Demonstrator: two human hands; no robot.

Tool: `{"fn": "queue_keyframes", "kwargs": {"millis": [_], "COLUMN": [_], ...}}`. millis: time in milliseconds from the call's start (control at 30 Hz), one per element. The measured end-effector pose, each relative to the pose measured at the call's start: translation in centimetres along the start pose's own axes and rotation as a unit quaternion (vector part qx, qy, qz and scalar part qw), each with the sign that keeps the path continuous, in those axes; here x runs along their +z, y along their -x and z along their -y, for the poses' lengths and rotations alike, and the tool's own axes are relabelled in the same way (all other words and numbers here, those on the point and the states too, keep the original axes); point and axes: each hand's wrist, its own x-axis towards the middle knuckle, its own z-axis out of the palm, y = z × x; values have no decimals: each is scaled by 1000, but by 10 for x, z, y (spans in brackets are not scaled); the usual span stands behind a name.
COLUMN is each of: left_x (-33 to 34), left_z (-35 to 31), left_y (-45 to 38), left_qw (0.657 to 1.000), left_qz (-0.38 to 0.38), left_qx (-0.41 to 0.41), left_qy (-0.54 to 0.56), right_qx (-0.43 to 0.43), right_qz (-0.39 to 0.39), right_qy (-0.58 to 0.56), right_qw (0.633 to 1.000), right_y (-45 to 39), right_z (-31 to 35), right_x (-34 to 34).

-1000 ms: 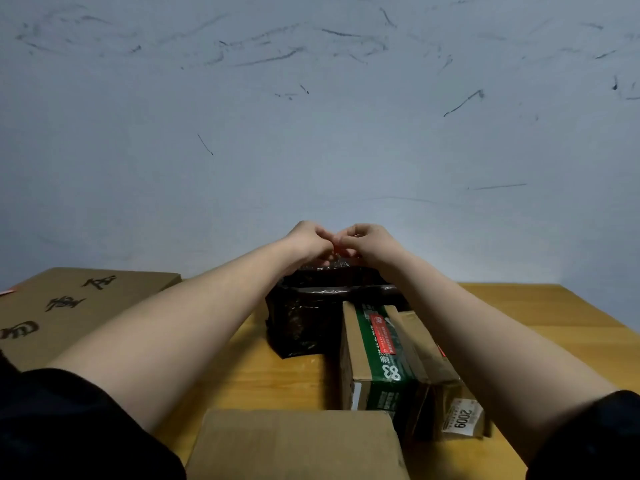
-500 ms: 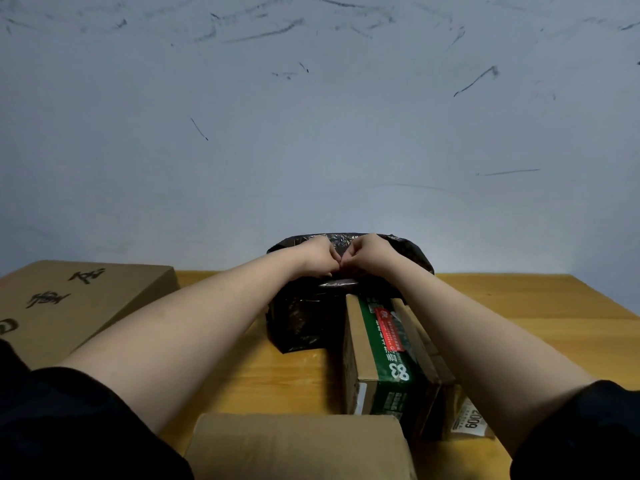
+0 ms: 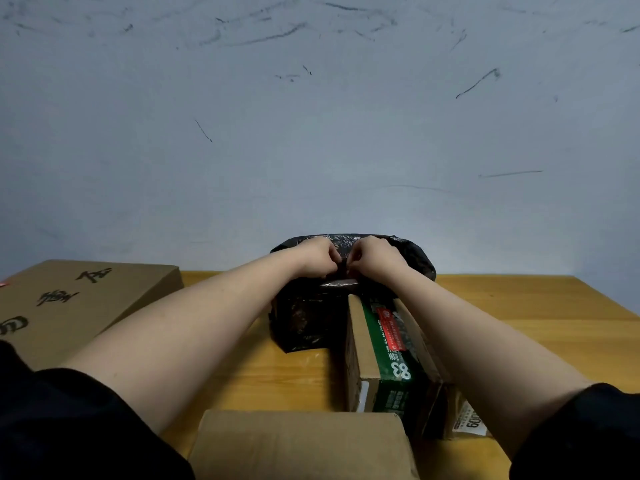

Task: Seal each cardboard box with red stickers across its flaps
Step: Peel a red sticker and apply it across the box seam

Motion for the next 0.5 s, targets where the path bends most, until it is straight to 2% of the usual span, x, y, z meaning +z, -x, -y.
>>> {"fn": "queue_keyframes", "kwargs": {"millis": [133,267,500], "left_x": [-2,-3,-5], "left_z": [0,-1,-2], "left_y": [4,6,8], "left_qw": [1000,999,998], "left_qz": [-6,-12,-28], "left_qx": [1,-4,-5], "left_qy": [-25,-41,-52], "right_qx": [-3,-15,8], "right_qz": [-47,-56,-1], "right_qy": [66,116,15], "right_qw": [997,992,1000], "right_y": [-1,1,3], "right_z": [1,2,5], "right_x": [4,7,-2]}}
